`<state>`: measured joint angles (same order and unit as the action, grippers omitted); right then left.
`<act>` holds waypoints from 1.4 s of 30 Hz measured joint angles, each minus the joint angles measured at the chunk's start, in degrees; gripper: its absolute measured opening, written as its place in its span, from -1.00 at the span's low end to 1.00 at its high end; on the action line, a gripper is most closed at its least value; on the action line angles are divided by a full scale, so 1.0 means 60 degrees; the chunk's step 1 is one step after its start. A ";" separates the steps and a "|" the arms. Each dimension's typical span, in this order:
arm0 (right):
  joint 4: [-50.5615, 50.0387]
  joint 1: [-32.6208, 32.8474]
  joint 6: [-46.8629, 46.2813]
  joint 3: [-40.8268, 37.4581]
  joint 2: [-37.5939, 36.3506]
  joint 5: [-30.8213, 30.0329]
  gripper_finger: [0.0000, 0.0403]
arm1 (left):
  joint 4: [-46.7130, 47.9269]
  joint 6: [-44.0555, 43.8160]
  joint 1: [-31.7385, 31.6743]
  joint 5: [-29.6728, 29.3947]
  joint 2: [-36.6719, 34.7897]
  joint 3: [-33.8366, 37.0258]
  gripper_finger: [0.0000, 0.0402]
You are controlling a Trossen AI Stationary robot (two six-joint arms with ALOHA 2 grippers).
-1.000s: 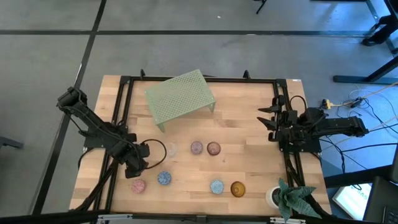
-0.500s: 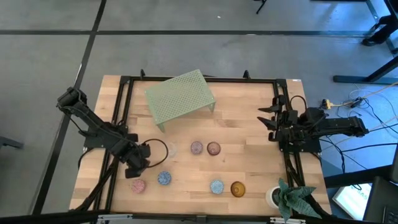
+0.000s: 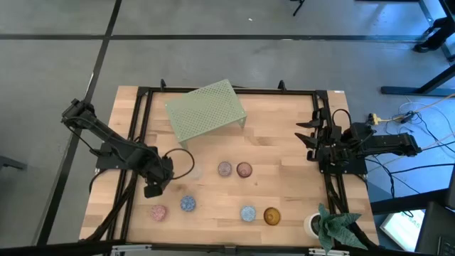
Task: Pick & Place candle stick holders
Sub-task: Put the left pink glass candle holder on the shelf
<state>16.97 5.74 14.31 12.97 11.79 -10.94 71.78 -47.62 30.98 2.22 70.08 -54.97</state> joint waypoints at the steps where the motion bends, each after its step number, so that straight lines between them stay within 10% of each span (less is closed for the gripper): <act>1: 0.0000 0.0000 0.0027 0.0000 0.0001 0.0000 -0.18 | 0.0253 0.0006 -0.0079 -0.0108 -0.0075 -0.0237 -0.97; 42: 0.0219 0.0000 0.0247 0.0000 0.0000 0.0000 -0.18 | 0.0915 0.1574 -0.1850 -0.0338 -0.0281 -0.2251 -0.99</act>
<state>18.29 5.74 15.79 12.97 11.79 -10.94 77.27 -38.17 19.88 0.18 68.40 -68.47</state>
